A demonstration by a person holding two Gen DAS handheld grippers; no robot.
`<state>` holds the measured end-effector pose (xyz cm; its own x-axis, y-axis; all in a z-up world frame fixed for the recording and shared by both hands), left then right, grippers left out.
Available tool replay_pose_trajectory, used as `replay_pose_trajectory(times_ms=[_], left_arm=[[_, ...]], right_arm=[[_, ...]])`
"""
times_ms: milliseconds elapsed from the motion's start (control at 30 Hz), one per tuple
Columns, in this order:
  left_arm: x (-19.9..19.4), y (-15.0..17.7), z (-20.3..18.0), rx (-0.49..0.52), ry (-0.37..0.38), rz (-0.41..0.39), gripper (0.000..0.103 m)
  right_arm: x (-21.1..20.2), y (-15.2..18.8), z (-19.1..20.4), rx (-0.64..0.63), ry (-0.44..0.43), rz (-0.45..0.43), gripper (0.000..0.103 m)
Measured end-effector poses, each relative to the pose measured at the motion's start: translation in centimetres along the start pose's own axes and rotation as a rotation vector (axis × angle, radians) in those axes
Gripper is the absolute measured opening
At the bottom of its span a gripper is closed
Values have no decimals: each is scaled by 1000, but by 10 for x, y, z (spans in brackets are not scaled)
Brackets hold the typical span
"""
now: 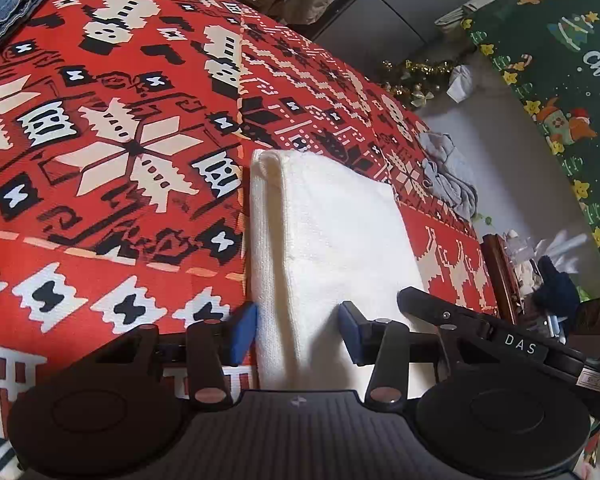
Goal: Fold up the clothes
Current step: 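Lift the folded vest with both grippers and carry it toward the blue jeans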
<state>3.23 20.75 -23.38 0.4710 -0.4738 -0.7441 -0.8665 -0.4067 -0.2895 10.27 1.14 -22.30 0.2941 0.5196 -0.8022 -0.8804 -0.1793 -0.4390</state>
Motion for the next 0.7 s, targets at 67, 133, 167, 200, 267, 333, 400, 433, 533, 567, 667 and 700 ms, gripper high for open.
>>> replay_pose_trajectory(times_ms=[67, 133, 167, 200, 267, 333, 400, 433, 533, 567, 667, 700], left_arm=[[-1, 0, 2, -14, 11, -7, 31], [-3, 1, 2, -32, 12, -17, 26], [-4, 1, 1, -35, 3, -20, 25], [-5, 1, 0, -38, -5, -24, 24], [-9, 1, -4, -29, -29, -32, 23], [-15, -1, -8, -26, -35, -43, 23], [-25, -5, -9, -29, -30, -63, 22], [-32, -7, -10, -30, -30, -76, 22], [-56, -18, -5, -39, -40, -108, 22], [-65, -22, -3, -38, -45, -121, 22], [-94, -36, 12, -45, -69, -162, 22], [-105, -42, 19, -48, -81, -177, 22]], right_arm=[[0, 1, 2, -1, -2, -3, 25], [-2, 1, 6, -7, 10, -10, 22], [-3, 1, 8, -9, 16, -14, 21], [-4, 1, 10, -11, 21, -18, 20], [-8, 0, 14, -9, 29, -24, 19], [-13, -3, 21, -22, 44, -33, 19], [-19, -7, 28, -36, 58, -45, 18], [-22, -10, 33, -38, 60, -51, 18], [-26, -20, 54, -60, 52, -59, 18], [-27, -24, 62, -69, 50, -63, 18], [-24, -37, 97, -114, 41, -85, 18], [-22, -42, 109, -128, 35, -91, 18]])
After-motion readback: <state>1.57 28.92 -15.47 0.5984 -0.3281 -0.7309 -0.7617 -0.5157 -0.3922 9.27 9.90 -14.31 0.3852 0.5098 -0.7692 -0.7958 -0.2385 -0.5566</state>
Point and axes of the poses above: each gripper's, at about its wrist camera, not at the fingertips, and x roughly the way its jaws point, z to its left, y to its underside, the point moved 7 cm from there along x, roughly the way its jaws point, and after that the axes turned 9 degrees about z, right-handed, at the moved point
